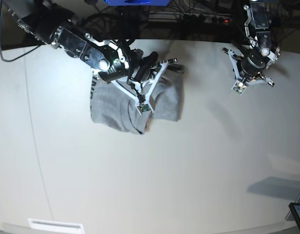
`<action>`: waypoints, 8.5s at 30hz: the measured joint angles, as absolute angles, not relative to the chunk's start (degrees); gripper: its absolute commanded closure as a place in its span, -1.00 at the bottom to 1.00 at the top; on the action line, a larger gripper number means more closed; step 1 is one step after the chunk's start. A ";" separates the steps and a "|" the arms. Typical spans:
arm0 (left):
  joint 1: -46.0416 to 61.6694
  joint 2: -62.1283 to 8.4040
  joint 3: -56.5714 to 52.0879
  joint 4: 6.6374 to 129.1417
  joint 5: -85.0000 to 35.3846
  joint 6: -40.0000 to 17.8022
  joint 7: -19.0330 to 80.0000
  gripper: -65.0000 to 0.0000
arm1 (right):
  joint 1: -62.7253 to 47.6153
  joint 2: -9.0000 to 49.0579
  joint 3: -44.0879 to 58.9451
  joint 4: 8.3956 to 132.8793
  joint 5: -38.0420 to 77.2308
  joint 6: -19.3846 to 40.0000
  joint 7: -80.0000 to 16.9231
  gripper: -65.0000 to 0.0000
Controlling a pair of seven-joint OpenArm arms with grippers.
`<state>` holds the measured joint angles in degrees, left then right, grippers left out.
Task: Fold the T-shirt properly
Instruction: 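Drag the bundle's edge with the right gripper to square the fold, then lower the left gripper beside the right gripper and grasp the bundle, then lift and fold the bundle's end with both grippers over itself, then release the bundle and pull the right gripper back along its side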
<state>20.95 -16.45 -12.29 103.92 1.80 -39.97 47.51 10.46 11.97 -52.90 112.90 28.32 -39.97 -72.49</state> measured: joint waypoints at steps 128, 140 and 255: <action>13.34 -12.82 9.34 103.42 5.80 -37.15 48.42 1.00 | 15.51 -3.05 -64.51 107.61 16.91 -40.56 -77.19 1.00; 15.44 -13.37 4.69 107.13 9.17 -37.36 53.12 1.00 | 16.14 -5.13 -64.73 100.16 23.00 -38.76 -71.24 1.00; 30.83 -15.20 -5.37 115.07 -1.37 -40.40 45.41 1.00 | 16.01 9.61 -44.49 108.18 18.65 -39.97 -73.78 0.98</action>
<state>30.83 -15.20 -5.37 115.07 -1.37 -40.40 45.41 16.01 9.61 -44.49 108.18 18.65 -39.97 -73.78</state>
